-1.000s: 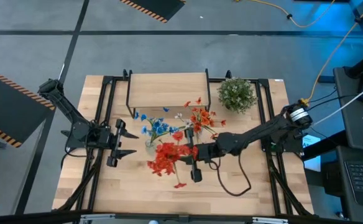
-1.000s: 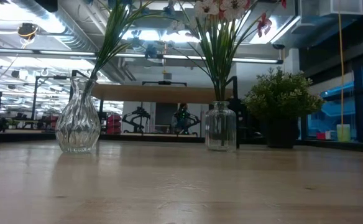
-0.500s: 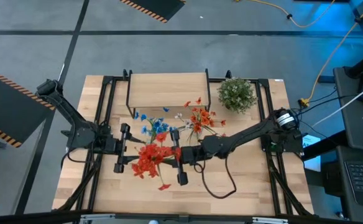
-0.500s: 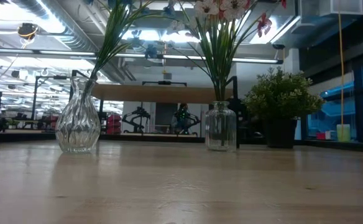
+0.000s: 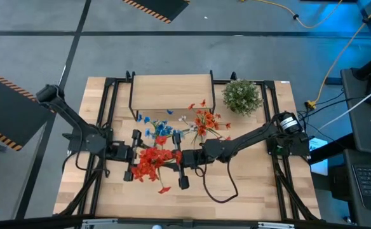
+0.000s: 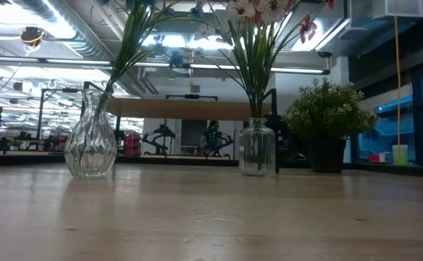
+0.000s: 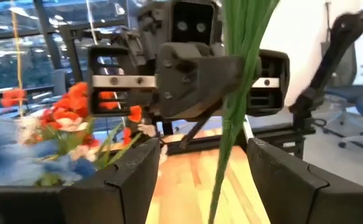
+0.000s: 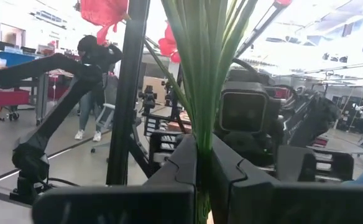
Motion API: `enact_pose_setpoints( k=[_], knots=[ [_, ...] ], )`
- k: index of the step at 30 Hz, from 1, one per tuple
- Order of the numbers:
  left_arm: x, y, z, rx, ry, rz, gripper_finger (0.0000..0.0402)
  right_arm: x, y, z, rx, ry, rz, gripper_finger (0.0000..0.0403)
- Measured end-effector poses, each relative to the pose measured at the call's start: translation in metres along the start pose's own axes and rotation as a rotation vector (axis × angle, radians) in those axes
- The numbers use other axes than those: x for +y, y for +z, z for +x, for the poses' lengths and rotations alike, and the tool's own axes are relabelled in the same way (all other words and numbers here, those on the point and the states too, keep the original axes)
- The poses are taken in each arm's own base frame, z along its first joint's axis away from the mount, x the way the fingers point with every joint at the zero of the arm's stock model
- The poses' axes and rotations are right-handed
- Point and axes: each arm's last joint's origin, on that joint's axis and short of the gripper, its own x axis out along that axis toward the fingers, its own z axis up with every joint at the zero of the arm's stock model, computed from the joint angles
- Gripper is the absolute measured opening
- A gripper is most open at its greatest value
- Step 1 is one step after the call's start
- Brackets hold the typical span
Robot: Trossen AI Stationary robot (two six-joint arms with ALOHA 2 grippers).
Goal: Pick and place flowers into a vace then onto a shelf
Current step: Put the orange flowers into the left transparent vase
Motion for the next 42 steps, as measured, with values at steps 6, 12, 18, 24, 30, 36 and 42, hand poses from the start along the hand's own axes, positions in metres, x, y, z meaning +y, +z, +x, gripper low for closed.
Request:
enact_pose_setpoints(
  k=[6, 12, 18, 24, 30, 36, 42],
  knots=[
    [-0.001, 0.001, 0.014, 0.01, -0.008, 0.013, 0.0237, 0.0, 0.0, 0.0, 0.003, 0.0, -0.001, 0.0011],
    [-0.001, 0.008, 0.018, -0.007, -0.029, 0.007, 0.0237, 0.0, -0.003, 0.0, 0.029, 0.004, -0.003, 0.0011],
    [-0.001, 0.01, 0.019, -0.012, -0.03, 0.004, 0.0237, 0.0, -0.003, 0.0, 0.03, 0.005, -0.008, 0.0011],
    [-0.001, 0.01, 0.019, -0.013, -0.034, 0.03, 0.0214, -0.001, -0.001, 0.0, 0.005, -0.001, -0.013, 0.0011],
    [-0.001, 0.01, 0.02, -0.022, -0.052, 0.06, 0.0174, -0.002, 0.002, 0.0, -0.016, -0.006, -0.029, 0.0011],
    [0.0, 0.01, 0.021, -0.022, -0.045, 0.063, 0.0142, -0.002, 0.002, 0.0, -0.022, -0.009, -0.029, 0.0011],
    [0.005, 0.009, 0.024, -0.02, -0.027, 0.065, 0.0118, -0.003, 0.002, 0.0, -0.021, -0.015, -0.03, 0.0011]
  ],
)
